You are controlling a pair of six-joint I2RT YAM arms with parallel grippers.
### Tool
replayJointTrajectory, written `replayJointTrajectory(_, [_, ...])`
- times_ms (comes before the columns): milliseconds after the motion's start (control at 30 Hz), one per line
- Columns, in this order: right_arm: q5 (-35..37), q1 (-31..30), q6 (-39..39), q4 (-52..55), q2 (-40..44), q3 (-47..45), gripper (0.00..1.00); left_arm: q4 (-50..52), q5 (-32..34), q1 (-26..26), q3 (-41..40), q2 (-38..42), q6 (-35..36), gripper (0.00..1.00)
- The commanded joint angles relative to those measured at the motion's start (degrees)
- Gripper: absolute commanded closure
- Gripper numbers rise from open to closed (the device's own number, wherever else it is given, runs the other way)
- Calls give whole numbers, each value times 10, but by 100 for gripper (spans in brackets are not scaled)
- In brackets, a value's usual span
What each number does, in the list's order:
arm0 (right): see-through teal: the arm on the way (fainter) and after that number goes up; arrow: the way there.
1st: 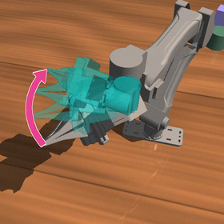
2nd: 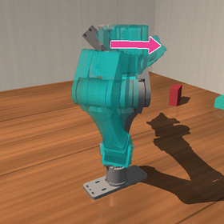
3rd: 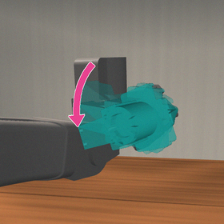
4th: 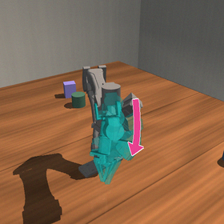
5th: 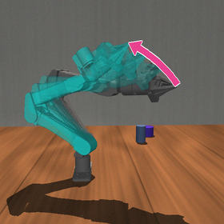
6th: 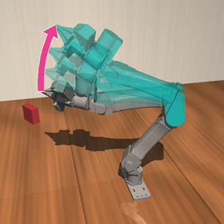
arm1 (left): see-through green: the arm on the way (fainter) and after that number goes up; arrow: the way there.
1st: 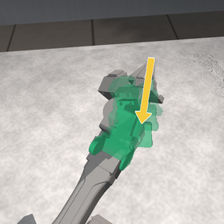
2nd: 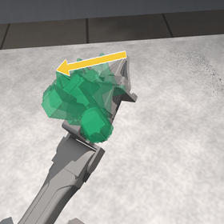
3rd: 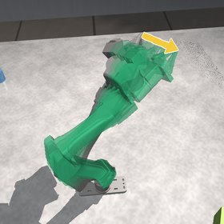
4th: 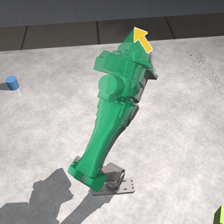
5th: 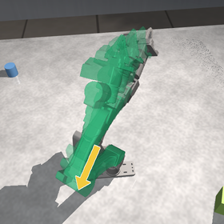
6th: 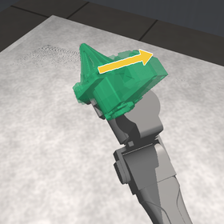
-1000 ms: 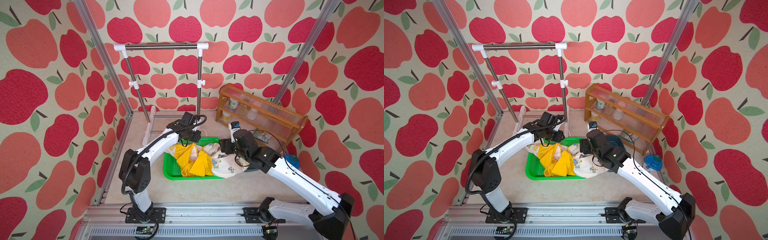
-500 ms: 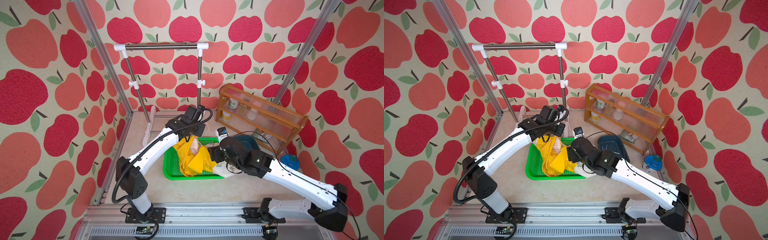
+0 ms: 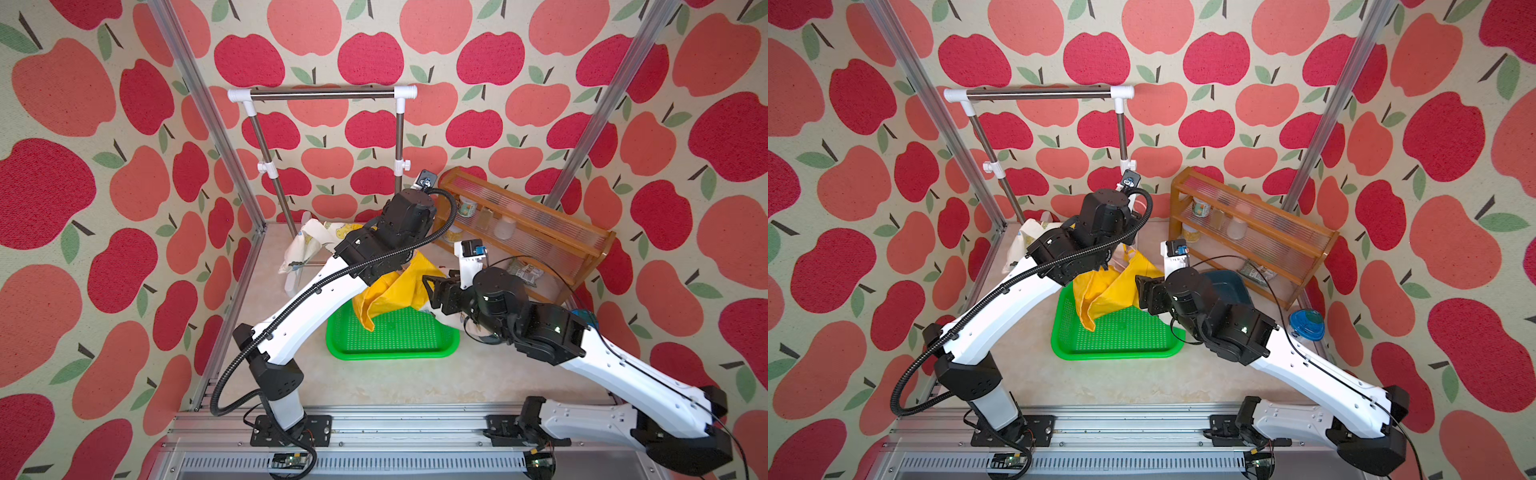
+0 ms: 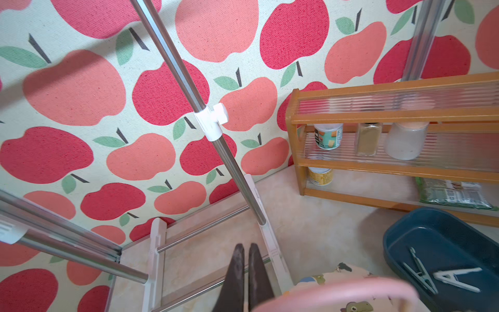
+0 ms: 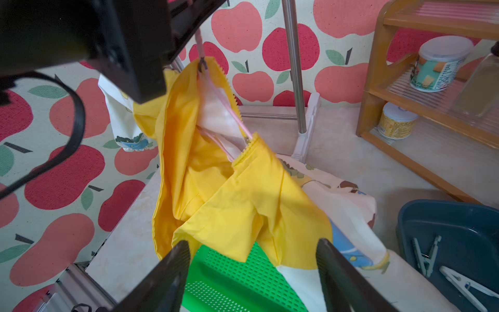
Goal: Remove the clothespins securing jackets to the hanger
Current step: Remove the jacket from the hanger.
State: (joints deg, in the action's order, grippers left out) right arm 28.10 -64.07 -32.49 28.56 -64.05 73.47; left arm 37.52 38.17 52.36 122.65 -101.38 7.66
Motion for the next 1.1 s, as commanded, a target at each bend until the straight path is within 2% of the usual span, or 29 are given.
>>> replayJointTrajectory(0, [-11, -3, -12, -35, -45, 21, 21, -15, 109, 9, 38, -29, 63, 100])
replayJointTrajectory(167, [42, -3, -8, -69, -89, 23, 18, 35, 105, 9, 118, -42, 42, 100])
replayJointTrajectory(367, [105, 8, 20, -165, -97, -20, 16, 48, 88, 20, 123, -17, 33, 100])
replayJointTrajectory(567, [69, 27, 63, -252, -89, -33, 15, 55, 33, 29, 118, 33, 7, 100])
replayJointTrajectory(733, [44, 29, 84, -229, -123, 27, 15, 48, -9, 33, 120, 55, -6, 100])
replayJointTrajectory(967, [72, 35, 87, -218, -135, 40, 22, 48, -38, 34, 122, 56, -7, 100])
replayJointTrajectory(1033, [77, 40, 88, -218, -131, 39, 27, 47, -47, 35, 121, 58, -8, 100])
replayJointTrajectory(1067, [77, 44, 90, -216, -131, 37, 32, 45, -50, 37, 120, 59, -7, 100])
